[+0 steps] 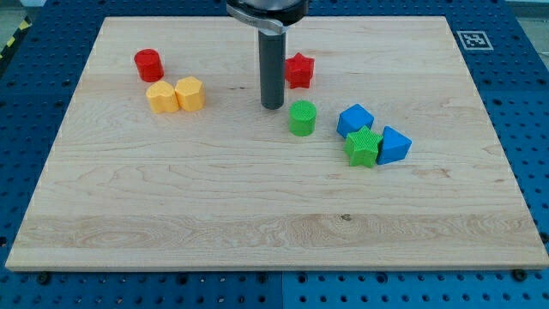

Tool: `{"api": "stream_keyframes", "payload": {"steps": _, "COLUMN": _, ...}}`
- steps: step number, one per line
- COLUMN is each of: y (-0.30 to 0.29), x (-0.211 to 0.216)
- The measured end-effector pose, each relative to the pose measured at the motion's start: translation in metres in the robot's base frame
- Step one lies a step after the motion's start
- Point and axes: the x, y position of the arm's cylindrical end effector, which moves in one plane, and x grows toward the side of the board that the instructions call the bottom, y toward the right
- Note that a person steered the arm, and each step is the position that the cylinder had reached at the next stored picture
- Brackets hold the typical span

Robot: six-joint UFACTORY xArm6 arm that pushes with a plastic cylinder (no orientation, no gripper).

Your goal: Point your arm at the yellow heart

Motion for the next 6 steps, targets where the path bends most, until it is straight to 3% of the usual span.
{"api": "stream_keyframes", "payload": {"steps": 2, "y": 0.077, "x": 0.044}}
{"api": "stream_keyframes", "payload": {"steps": 3, "y": 0.059, "x": 0.049}}
{"api": "stream_keyframes", "payload": {"steps": 6, "y": -0.219, "x": 0.025}}
